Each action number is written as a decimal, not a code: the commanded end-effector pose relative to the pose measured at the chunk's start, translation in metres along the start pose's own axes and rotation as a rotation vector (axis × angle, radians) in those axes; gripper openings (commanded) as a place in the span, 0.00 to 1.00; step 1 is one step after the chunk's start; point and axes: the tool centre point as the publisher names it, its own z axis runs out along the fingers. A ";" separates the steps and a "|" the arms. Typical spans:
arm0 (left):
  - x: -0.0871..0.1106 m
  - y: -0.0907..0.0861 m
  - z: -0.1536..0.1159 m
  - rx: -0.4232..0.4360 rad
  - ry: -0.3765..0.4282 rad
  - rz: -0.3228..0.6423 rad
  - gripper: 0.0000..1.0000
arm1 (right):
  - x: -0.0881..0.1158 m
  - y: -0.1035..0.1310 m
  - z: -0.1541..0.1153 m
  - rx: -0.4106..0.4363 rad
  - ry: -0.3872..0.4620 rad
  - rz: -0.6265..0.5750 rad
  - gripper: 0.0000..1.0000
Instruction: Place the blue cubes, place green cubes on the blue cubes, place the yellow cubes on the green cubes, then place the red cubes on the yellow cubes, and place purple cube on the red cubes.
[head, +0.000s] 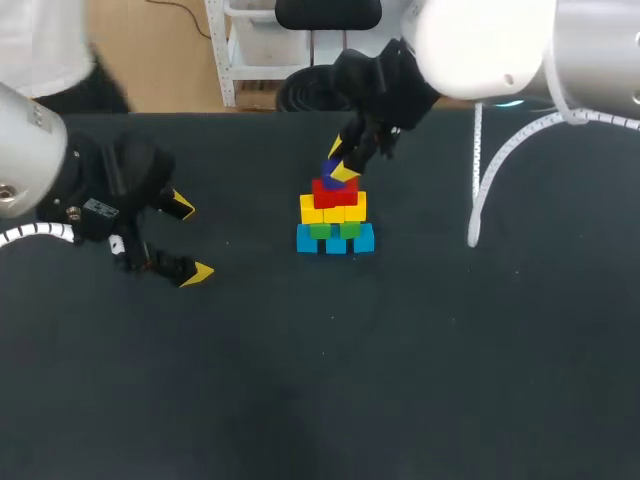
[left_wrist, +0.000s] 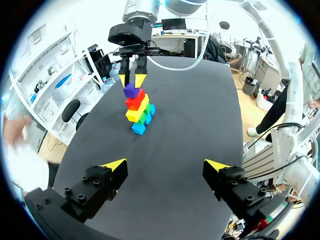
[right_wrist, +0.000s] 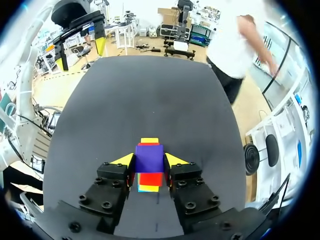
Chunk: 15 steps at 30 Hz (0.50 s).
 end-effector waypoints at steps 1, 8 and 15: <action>0.000 0.001 0.001 0.001 -0.001 0.001 1.00 | -0.001 -0.002 0.001 -0.001 0.002 0.002 0.00; 0.000 0.001 0.001 0.001 -0.001 0.001 1.00 | -0.001 -0.002 0.001 -0.002 0.004 0.004 0.00; 0.000 0.001 0.001 0.001 -0.001 0.001 1.00 | 0.000 -0.002 0.002 -0.005 0.008 0.005 0.00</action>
